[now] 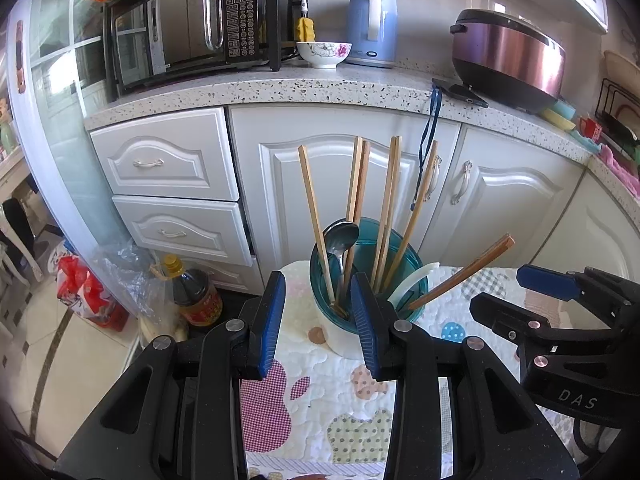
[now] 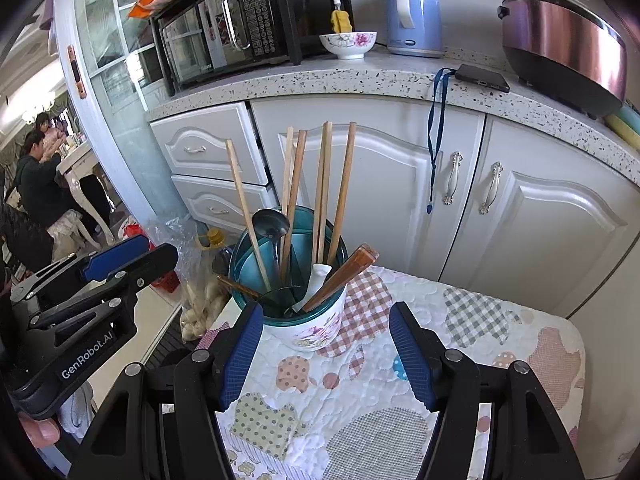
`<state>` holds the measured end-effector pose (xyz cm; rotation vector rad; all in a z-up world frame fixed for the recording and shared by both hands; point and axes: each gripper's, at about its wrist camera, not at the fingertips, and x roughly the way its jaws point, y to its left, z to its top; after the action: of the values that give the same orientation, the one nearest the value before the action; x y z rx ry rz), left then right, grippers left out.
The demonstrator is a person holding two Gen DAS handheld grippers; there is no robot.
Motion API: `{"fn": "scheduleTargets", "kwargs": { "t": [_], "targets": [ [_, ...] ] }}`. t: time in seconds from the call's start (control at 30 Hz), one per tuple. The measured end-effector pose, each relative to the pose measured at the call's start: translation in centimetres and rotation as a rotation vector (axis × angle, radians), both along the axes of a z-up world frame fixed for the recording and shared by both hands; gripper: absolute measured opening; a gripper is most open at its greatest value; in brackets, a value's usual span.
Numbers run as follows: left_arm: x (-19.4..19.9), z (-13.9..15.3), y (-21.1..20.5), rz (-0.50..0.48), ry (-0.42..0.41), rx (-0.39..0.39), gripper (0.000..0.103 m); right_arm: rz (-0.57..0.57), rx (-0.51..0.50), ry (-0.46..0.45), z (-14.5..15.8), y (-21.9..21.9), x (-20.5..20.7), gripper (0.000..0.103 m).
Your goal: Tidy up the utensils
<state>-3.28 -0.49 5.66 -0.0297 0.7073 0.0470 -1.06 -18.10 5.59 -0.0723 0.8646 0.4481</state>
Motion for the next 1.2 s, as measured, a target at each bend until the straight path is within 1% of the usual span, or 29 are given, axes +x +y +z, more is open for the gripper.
{"fn": "scheduleTargets", "kwargs": {
  "t": [0.47,1.2],
  "targets": [
    [-0.23,0.09,-0.11,-0.002,-0.001,0.008,0.033,0.01,-0.015,-0.001,0.16,0.14,0.0,0.063],
    [-0.33,0.03,-0.53,-0.009,0.0,0.015,0.033,0.033,-0.033,0.021,-0.4,0.39,0.09,0.064]
  ]
}}
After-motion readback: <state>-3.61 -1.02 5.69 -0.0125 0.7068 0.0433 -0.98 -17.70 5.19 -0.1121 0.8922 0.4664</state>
